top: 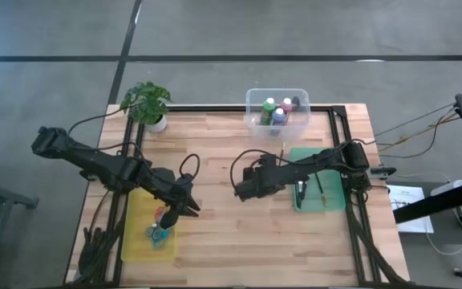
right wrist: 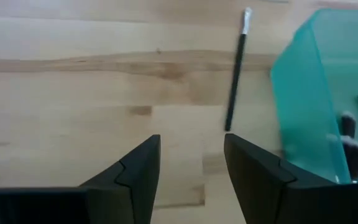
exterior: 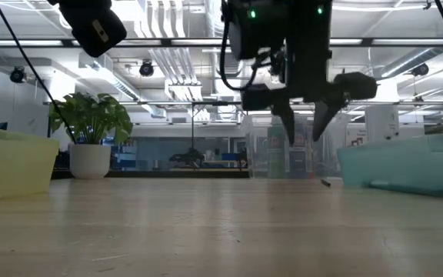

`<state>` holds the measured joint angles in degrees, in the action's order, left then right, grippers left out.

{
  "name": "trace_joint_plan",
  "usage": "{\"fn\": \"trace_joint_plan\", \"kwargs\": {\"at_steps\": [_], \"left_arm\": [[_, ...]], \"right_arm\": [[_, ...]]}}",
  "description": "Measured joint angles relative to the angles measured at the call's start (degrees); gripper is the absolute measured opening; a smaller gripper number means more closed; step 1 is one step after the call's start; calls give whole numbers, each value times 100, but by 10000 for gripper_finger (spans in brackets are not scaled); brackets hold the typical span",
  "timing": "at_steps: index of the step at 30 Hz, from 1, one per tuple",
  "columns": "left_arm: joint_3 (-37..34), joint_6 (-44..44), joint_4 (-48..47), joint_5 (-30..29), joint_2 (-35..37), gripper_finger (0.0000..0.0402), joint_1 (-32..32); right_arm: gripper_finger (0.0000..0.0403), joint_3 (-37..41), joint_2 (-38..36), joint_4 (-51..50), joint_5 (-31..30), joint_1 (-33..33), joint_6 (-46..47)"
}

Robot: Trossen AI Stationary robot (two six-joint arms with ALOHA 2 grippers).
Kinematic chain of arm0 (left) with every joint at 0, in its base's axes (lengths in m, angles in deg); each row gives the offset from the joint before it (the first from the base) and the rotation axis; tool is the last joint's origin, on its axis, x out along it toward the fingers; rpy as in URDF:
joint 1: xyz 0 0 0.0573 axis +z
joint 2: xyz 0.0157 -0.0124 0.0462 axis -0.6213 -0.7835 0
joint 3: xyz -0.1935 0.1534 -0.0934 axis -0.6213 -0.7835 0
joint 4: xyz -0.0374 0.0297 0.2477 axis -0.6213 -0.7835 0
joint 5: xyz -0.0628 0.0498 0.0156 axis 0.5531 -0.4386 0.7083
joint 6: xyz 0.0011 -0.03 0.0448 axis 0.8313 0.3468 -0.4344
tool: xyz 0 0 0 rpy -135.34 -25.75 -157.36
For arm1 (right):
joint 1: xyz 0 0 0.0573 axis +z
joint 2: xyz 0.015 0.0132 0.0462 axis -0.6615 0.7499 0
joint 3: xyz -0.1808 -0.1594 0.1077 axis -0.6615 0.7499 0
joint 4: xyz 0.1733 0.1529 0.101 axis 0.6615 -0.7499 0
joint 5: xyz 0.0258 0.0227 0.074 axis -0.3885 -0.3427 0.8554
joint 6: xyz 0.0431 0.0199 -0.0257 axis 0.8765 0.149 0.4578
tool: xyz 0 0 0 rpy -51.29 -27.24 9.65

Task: Pick & Place Paint Supplies
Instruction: Put the black eyeshadow brush into the green bin

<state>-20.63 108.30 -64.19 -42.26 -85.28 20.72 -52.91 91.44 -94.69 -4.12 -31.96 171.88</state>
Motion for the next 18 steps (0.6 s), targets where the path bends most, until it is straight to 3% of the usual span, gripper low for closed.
{"fn": "trace_joint_plan", "kwargs": {"at_steps": [7, 18], "left_arm": [[6, 150, 15, 13, 0, 112, 0], [3, 291, 30, 36, 0, 112, 0]], "right_arm": [[178, 369, 8, 111, 15, 3, 792], [178, 530, 6, 985, 67, -267, 1229]]}}
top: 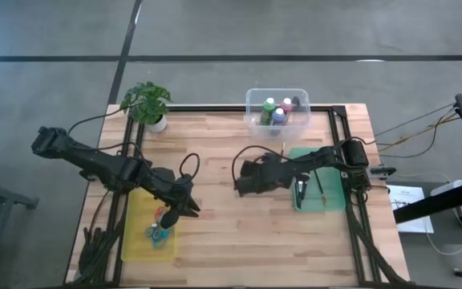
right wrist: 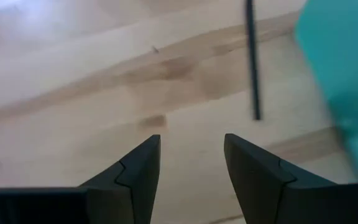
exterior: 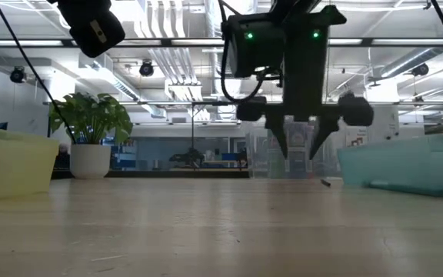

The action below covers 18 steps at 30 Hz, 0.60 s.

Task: Pick & Place Paint Supplies
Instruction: Put the black eyeshadow brush into the green bin

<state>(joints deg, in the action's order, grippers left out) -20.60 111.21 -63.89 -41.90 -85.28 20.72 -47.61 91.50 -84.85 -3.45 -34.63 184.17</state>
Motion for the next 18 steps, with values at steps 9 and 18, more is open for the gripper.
{"fn": "trace_joint_plan", "kwargs": {"at_steps": [9, 18], "left_arm": [[2, 40, 0, 108, 0, 112, 0], [0, 18, -46, 108, 48, 112, 0]], "right_arm": [[178, 306, -4, 1040, 74, -253, 410], [178, 440, 140, 2489, 548, -204, -195]]}}
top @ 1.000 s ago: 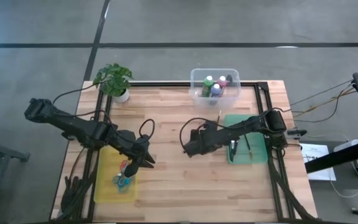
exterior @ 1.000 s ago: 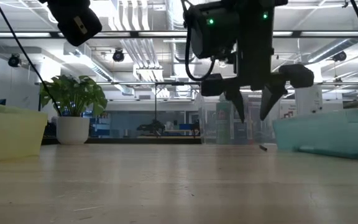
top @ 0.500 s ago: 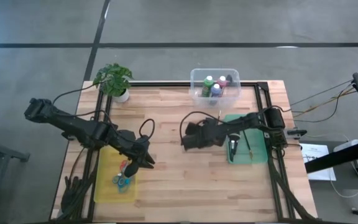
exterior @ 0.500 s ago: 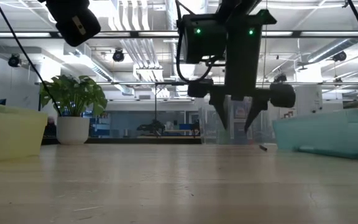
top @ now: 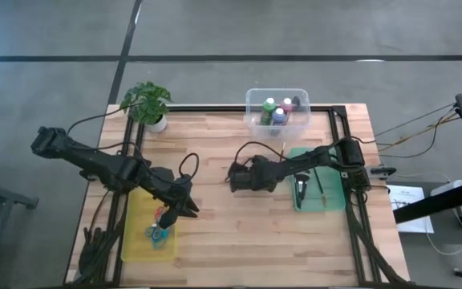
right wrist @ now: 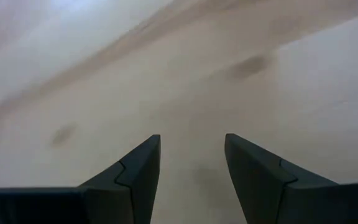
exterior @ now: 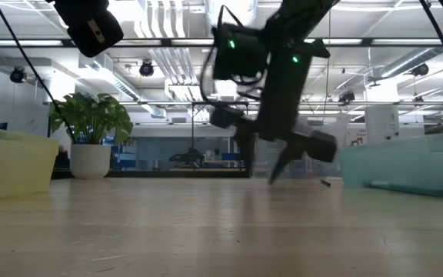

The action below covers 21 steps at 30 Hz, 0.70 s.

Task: Pick & Place Paint Supplies
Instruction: Put the black eyeshadow brush into the green bin

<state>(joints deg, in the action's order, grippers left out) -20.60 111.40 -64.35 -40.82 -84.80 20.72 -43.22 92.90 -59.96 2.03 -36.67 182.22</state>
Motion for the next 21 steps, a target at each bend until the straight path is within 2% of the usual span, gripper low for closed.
{"fn": "trace_joint_plan", "kwargs": {"at_steps": [4, 7, 10, 14, 17, 19, 21], "left_arm": [[0, -145, -33, -142, 220, 112, 0], [-2, -365, -184, -533, 440, 112, 1], [-7, -529, -384, -1050, 608, 112, 15], [-11, -607, -472, -1491, 615, 112, 33], [-9, -612, -388, -1854, 442, 112, 130], [-13, -630, -230, -2013, 199, 112, 324], [2, -797, 286, -1916, -155, 108, 614]], "right_arm": [[178, -444, -113, 193, 67, 388, -1294], [178, -833, -297, -159, -290, 801, -1744], [178, -1098, -437, -1316, -816, 1152, -1324], [178, -1280, -545, -3439, -851, 1446, -61], [178, -1299, -947, -3923, -932, 1688, 471], [178, -1285, -1422, -3902, -1282, 1884, 559], [178, -1220, -1862, -3933, -1688, 2074, 653]]}}
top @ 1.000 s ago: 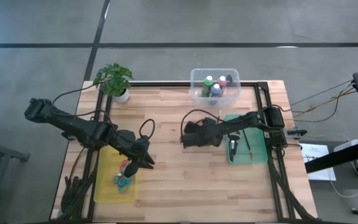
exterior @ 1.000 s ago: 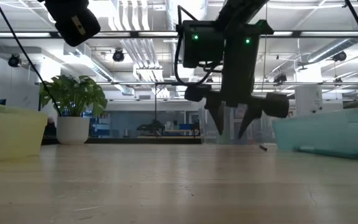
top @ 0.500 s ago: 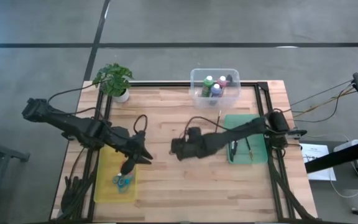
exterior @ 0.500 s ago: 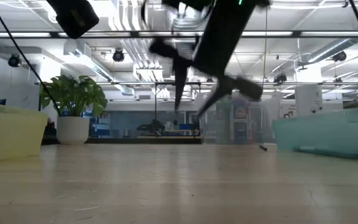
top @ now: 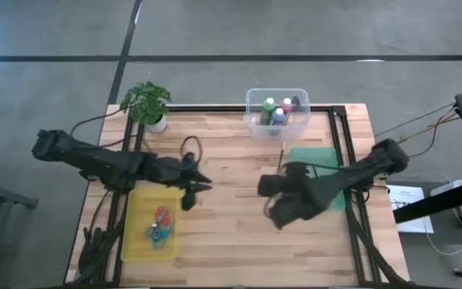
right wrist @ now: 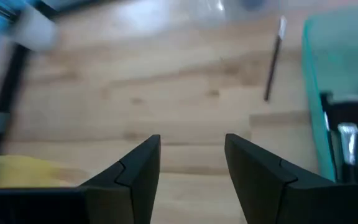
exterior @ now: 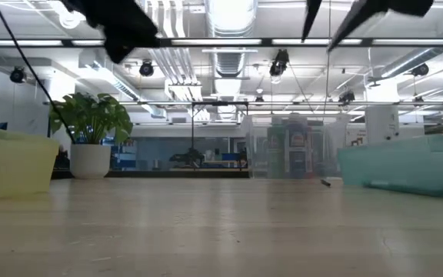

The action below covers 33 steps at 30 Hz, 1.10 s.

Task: Pick & Place Paint Supplies
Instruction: Put the black eyeshadow brush into the green bin

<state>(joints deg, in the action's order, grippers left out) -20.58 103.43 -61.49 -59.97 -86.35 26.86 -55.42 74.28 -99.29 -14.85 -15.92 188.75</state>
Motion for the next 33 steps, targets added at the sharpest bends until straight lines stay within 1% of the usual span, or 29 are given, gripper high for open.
{"fn": "trace_joint_plan", "kwargs": {"at_steps": [2, 4, 8, 11, 14, 17, 20, 24, 28, 33], "left_arm": [[-2, -256, 661, 349, -460, 95, 259], [60, -541, 1352, 521, -991, 76, 448], [365, -1113, 2130, 375, -2103, 44, 569], [696, -1332, 2720, 346, -2938, 41, 577], [1272, -1397, 2973, 333, -3694, 40, 580], [2057, -1608, 3070, 324, -4438, 40, 666], [2908, -1675, 3027, 318, -5260, 40, 901], [3902, -1363, 2851, 289, -6191, 33, 1322], [4563, -1115, 2746, 275, -6783, 8, 1539], [5057, -1111, 2285, 283, -7191, 8, 1547]], "right_arm": [[178, 83, -367, 22, -352, 178, -44], [178, 129, -717, 16, -501, 353, -214], [178, 93, -1268, 63, -585, 715, -620], [178, 44, -1459, 96, -911, 1023, -766], [178, 20, -1657, 67, -1154, 1251, -745], [178, 22, -1751, 67, -1145, 1414, -838], [178, -12, -1771, 64, -1143, 1532, -976], [178, -159, -1820, 93, -1150, 1729, -1050], [178, -373, -1770, 111, -1151, 1953, -1364], [178, -648, -1745, 114, -1554, 2273, -1442]]}}
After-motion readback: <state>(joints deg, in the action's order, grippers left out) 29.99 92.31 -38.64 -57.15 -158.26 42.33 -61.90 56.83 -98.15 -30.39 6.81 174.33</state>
